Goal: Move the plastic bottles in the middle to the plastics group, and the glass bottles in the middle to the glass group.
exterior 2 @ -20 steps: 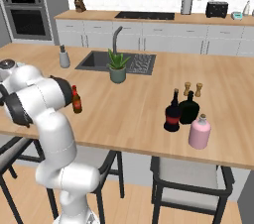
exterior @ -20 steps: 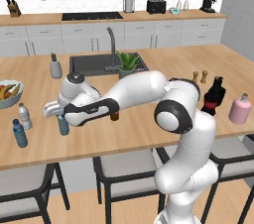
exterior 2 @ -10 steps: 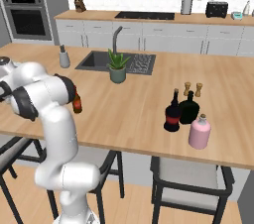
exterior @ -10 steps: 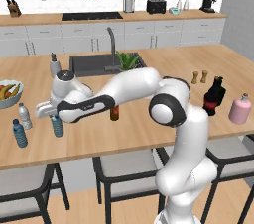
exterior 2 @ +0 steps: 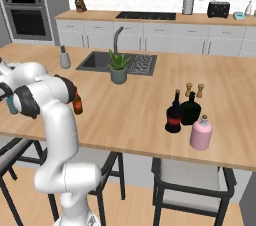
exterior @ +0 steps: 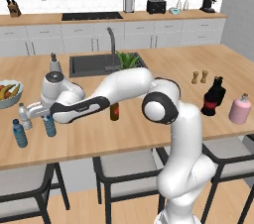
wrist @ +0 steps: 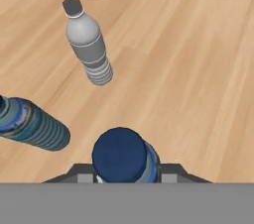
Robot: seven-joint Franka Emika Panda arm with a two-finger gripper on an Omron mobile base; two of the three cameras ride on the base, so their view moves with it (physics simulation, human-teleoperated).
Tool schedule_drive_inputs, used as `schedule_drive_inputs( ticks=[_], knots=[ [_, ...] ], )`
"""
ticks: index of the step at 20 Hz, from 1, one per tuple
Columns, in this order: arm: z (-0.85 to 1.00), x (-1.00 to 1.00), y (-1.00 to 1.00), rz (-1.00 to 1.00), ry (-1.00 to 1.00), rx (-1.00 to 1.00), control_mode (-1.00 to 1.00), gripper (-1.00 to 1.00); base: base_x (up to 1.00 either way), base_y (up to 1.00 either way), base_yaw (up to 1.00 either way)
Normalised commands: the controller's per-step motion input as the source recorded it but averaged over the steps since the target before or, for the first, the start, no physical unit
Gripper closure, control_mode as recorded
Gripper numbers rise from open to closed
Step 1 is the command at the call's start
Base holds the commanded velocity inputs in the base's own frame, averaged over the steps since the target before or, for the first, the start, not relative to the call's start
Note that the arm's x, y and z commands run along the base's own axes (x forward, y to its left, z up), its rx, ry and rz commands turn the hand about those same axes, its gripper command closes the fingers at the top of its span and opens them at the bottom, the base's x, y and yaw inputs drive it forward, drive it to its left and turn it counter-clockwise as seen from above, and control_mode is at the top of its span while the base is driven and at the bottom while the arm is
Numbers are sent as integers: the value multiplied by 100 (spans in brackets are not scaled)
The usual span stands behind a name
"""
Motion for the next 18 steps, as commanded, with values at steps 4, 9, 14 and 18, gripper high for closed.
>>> schedule_drive_inputs(
  ticks=[4, 9, 14, 18],
  knots=[
    [0, 6, 18, 0, 0, -1, -100, 100, 0, 0, 0],
    [0, 0, 2, 0, -1, 0, -100, 100, 0, 0, 0],
    [-15, 0, 0, 0, -1, 0, -100, 100, 0, 0, 0],
    [-40, 0, 0, 0, -3, 0, -100, 100, 0, 0, 0]
  ],
)
